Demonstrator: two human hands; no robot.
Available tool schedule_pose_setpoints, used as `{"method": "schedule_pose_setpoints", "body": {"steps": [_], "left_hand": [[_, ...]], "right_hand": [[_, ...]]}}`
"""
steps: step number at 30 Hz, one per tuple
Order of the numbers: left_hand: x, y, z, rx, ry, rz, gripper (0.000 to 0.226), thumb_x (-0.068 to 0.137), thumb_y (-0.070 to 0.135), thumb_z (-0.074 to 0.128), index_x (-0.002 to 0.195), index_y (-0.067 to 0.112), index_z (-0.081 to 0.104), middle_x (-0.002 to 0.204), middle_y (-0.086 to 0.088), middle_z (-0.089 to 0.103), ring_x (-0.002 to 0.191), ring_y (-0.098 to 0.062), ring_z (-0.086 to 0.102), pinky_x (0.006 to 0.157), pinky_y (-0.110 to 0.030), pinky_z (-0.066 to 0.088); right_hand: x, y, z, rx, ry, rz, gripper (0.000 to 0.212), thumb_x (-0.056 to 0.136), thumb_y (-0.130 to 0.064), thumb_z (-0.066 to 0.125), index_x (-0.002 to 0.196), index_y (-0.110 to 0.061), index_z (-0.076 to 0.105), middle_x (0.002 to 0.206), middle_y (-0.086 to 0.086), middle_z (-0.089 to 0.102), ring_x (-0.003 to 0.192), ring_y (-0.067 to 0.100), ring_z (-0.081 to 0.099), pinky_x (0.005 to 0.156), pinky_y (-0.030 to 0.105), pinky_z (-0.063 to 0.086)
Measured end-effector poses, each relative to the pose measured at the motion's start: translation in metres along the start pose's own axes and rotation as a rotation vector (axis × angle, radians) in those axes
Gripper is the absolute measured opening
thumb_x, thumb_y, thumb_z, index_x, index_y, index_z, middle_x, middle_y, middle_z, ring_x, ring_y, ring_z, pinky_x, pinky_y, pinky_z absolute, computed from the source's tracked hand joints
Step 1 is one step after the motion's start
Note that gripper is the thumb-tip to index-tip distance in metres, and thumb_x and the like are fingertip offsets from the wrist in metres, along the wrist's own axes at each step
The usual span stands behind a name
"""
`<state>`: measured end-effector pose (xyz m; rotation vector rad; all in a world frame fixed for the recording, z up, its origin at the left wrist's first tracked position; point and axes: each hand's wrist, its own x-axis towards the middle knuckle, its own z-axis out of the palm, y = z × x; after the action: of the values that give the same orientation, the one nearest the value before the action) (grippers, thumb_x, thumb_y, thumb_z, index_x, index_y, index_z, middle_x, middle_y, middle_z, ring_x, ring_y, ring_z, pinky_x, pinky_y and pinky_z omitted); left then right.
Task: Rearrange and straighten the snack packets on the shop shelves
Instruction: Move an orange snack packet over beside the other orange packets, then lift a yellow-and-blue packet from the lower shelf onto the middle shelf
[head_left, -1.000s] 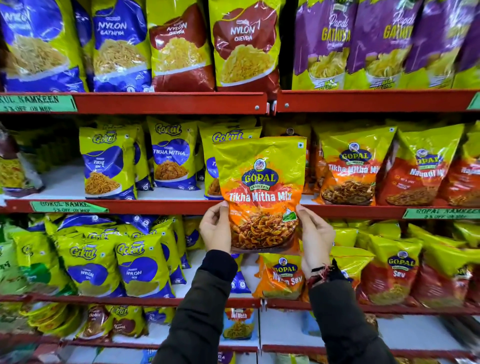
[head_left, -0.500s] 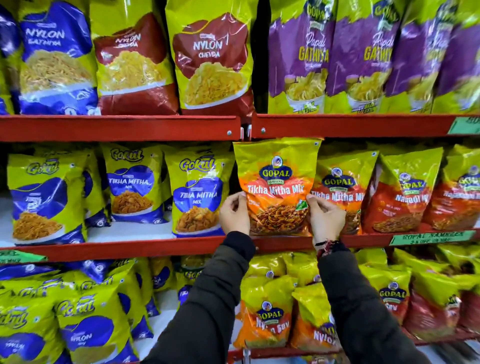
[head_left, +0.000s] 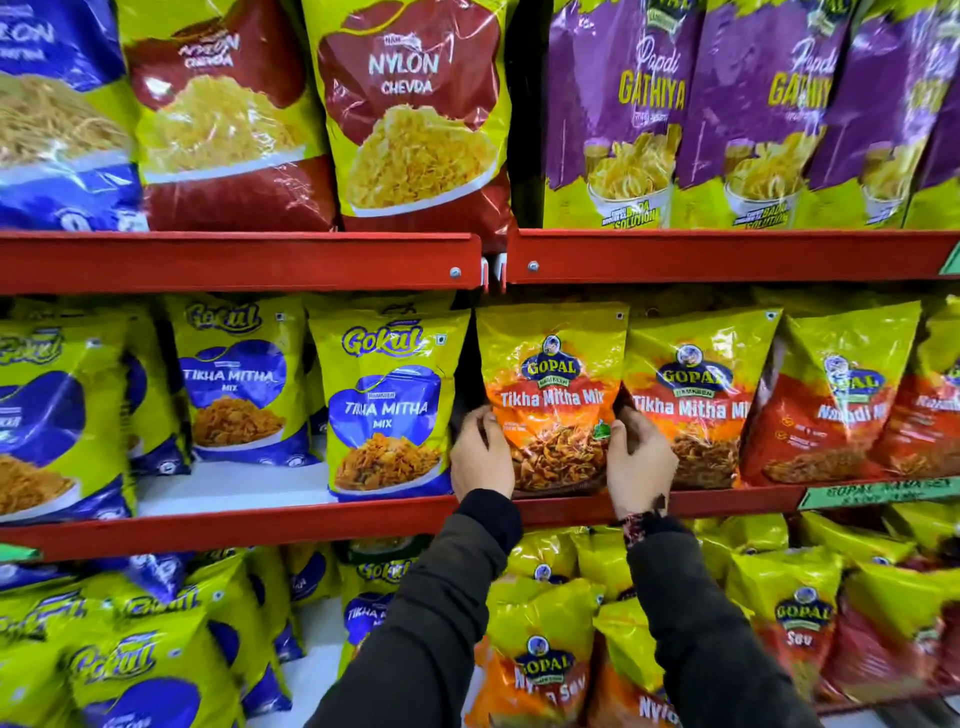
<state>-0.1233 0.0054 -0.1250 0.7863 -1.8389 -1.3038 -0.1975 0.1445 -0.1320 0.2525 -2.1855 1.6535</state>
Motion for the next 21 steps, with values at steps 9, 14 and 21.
{"method": "schedule_pose_setpoints", "body": {"steps": [9,14,21], "left_hand": [[-0.081,-0.045,-0.053,0.21,-0.095,0.554,0.044,0.1,0.03,0.038,0.143,0.025,0.038,0.153,0.01,0.037,0.149,-0.009,0.02,0.121,-0.027,0.022],[-0.108,-0.098,-0.097,0.381,-0.123,0.523,0.042,0.099,0.027,0.037,0.14,0.027,0.042,0.151,0.008,0.04,0.15,-0.01,0.018,0.122,-0.043,0.023],[-0.109,-0.182,-0.146,0.46,-0.134,0.321,0.036,0.097,0.025,0.039,0.131,0.028,0.051,0.141,0.006,0.048,0.14,-0.014,0.034,0.117,-0.037,0.03]], "right_hand": [[-0.106,0.019,-0.019,-0.124,-0.142,-0.418,0.039,0.103,-0.027,0.043,0.142,-0.02,0.044,0.153,-0.001,0.04,0.148,0.015,0.031,0.119,0.036,0.032],[-0.17,0.035,-0.014,-0.224,-0.331,-0.447,0.039,0.103,-0.03,0.039,0.141,-0.021,0.045,0.152,-0.001,0.041,0.148,0.016,0.03,0.118,0.035,0.032],[-0.233,0.056,0.033,-0.219,-0.614,-0.341,0.035,0.102,-0.03,0.039,0.136,-0.024,0.049,0.134,-0.002,0.049,0.126,0.012,0.046,0.105,0.026,0.04]]}}
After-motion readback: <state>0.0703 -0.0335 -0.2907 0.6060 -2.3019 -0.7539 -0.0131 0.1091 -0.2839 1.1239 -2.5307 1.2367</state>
